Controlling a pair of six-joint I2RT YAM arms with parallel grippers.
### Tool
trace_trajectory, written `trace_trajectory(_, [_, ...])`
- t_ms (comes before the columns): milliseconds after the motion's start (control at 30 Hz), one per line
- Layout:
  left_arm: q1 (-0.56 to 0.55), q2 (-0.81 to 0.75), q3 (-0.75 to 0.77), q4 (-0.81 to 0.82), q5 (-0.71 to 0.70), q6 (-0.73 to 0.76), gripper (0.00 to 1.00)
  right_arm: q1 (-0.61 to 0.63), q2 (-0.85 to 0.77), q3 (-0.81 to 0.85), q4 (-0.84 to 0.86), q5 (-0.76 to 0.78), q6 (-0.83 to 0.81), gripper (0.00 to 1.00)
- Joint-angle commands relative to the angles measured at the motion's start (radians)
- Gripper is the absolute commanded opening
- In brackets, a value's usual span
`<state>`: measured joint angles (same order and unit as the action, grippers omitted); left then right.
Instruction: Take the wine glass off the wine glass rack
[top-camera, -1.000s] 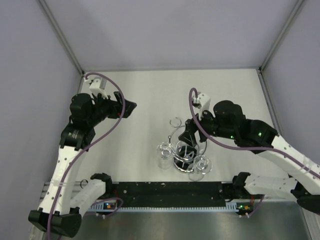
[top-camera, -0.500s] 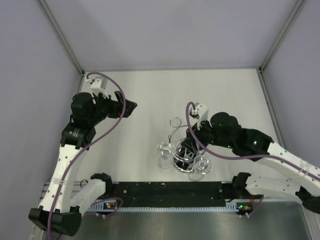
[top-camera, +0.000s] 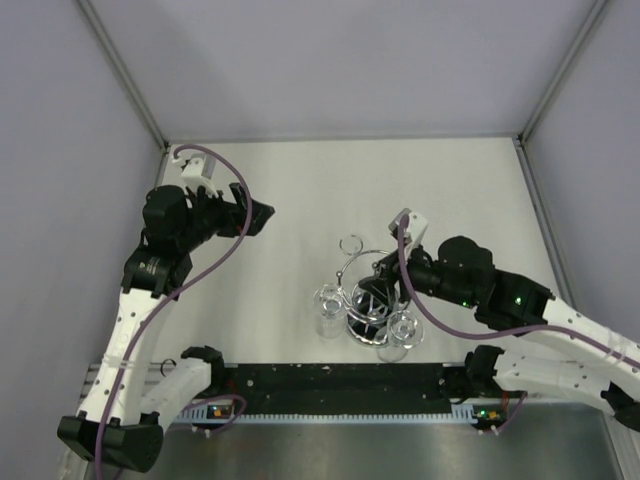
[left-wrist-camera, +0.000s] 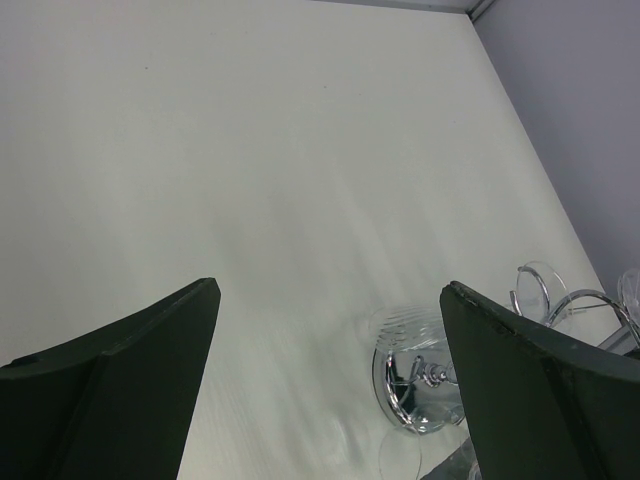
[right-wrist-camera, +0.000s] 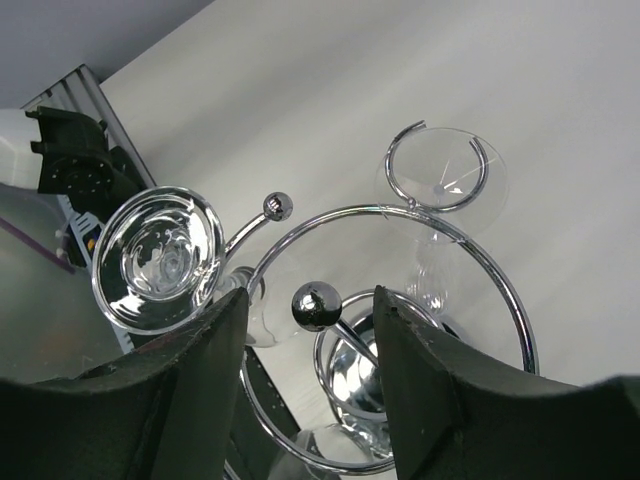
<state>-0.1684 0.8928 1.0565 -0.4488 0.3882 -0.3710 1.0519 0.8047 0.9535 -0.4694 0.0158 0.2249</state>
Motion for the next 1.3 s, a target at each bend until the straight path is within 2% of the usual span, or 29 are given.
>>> trace_trajectory(0, [-0.002, -0.011, -0.001, 0.042, 0.009, 0.012, 0.98, 0.022, -0.022, -0.039, 0.13, 0.021, -0.024, 0.52])
trace_trajectory(200, [-0.003, -0.015, -0.001, 0.038, 0.009, 0.014, 0.98, 0.04, -0.018, -0.052, 0.155, 0.052, -0.035, 0.41])
trace_trajectory(367, [-0.003, -0.012, -0.003, 0.039, 0.011, 0.014, 0.98, 0.04, -0.018, -0.059, 0.167, 0.064, -0.033, 0.23])
trace_trajectory(533, [-0.005, -0.012, -0.004, 0.038, 0.014, 0.012, 0.98, 0.04, -0.018, -0.067, 0.173, 0.087, -0.032, 0.11])
trace_trajectory(600, [-0.005, -0.009, -0.004, 0.039, 0.018, 0.012, 0.98, 0.04, -0.018, -0.073, 0.184, 0.096, -0.029, 0.0])
trace_trajectory(967, [-0.01, 0.003, -0.004, 0.042, 0.018, 0.012, 0.98, 0.039, -0.016, -0.102, 0.293, 0.148, -0.045, 0.0])
trace_trajectory(1267, [-0.013, 0.006, -0.003, 0.042, 0.015, 0.018, 0.98, 0.04, -0.038, -0.174, 0.483, 0.2, -0.073, 0.0])
